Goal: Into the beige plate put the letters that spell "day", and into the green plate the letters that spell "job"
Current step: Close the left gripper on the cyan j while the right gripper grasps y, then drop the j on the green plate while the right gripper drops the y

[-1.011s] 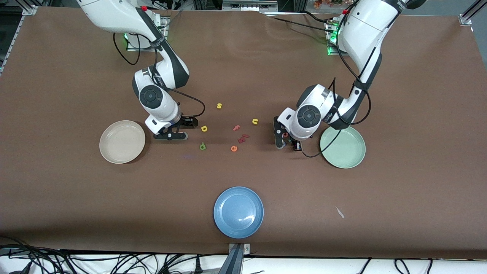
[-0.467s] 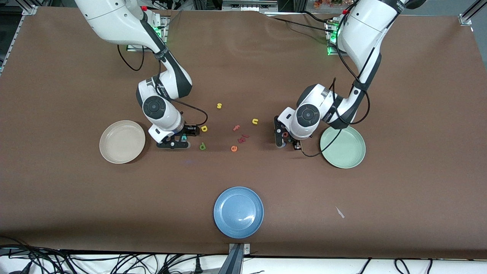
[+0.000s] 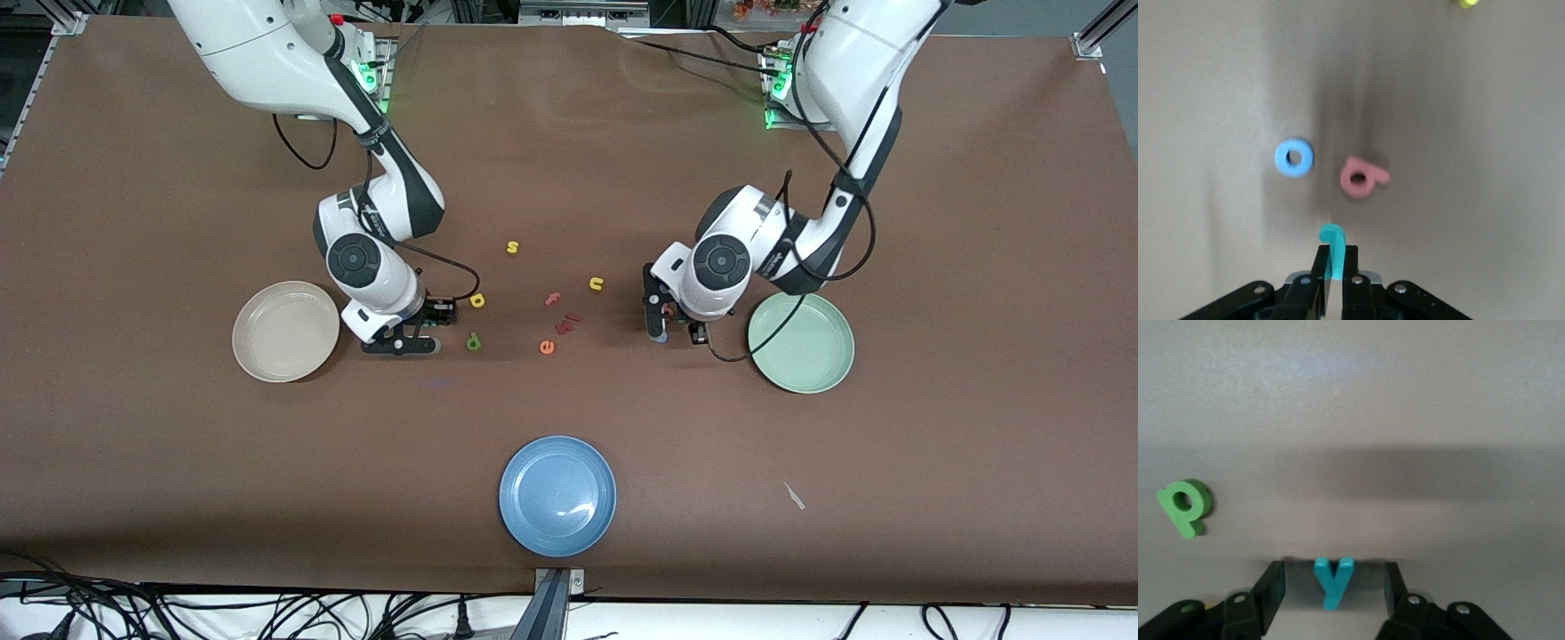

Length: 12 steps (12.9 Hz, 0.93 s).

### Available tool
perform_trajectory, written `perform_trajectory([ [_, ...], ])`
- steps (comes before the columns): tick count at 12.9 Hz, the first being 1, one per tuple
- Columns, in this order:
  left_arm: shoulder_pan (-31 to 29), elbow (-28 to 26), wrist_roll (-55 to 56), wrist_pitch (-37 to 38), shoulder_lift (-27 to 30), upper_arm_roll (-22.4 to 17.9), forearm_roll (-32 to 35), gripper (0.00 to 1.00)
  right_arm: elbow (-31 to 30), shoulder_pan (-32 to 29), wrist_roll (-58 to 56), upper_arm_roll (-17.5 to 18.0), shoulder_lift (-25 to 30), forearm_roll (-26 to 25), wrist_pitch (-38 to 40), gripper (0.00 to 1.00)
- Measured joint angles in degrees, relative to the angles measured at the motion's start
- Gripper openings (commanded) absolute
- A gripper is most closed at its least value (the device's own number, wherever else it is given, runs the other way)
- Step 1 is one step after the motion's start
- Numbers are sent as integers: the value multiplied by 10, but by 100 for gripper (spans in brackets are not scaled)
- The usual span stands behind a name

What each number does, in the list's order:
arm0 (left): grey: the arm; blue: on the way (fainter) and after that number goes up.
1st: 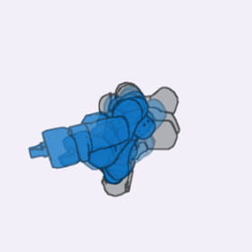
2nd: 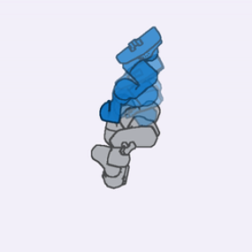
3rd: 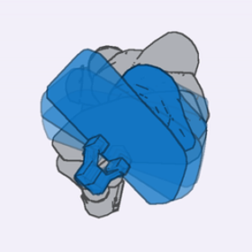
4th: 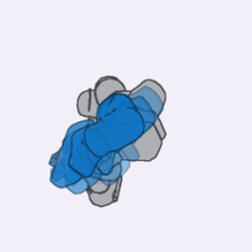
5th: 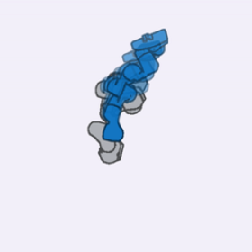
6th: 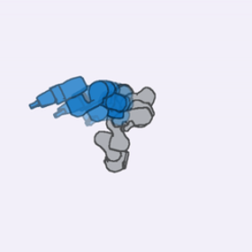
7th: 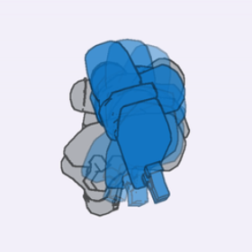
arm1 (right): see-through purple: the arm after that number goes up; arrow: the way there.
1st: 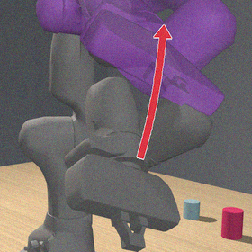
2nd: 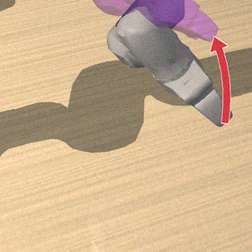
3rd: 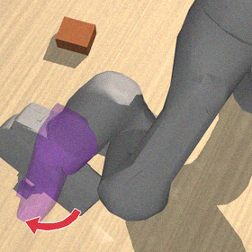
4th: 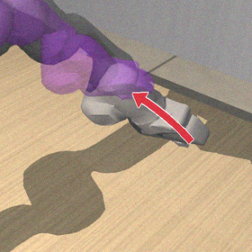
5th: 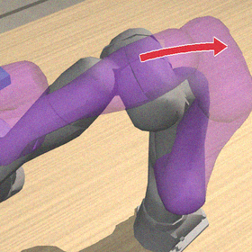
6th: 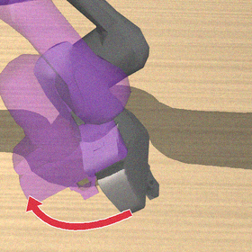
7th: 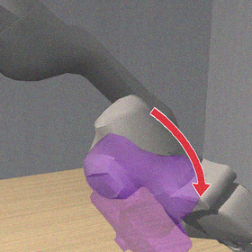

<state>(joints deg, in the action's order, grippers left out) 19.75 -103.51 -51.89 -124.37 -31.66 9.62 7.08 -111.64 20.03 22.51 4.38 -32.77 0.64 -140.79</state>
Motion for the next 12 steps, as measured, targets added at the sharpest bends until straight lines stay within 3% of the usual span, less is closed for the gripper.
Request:
perform_trajectory([
  [3, -30, 0, -5, 70, 47, -8, 20, 0, 0, -2, -1, 0, 0, 0, 1, 38],
  [8, -120, -7, -32, 56, 38, -8, 97, 1, 1, -3, 0, 0, -1, 0, 2, 0],
  [9, -127, -9, -32, 44, 31, -8, 106, 17, 1, -3, 0, 0, -1, 0, 2, 0],
  [11, -146, -11, -32, 23, 13, -8, 109, 100, 2, -3, 2, 0, -1, 0, 4, 0],
  [12, -153, -11, -32, 17, 8, -8, 109, 100, 10, -3, 3, 1, -2, 0, 17, 0],
])
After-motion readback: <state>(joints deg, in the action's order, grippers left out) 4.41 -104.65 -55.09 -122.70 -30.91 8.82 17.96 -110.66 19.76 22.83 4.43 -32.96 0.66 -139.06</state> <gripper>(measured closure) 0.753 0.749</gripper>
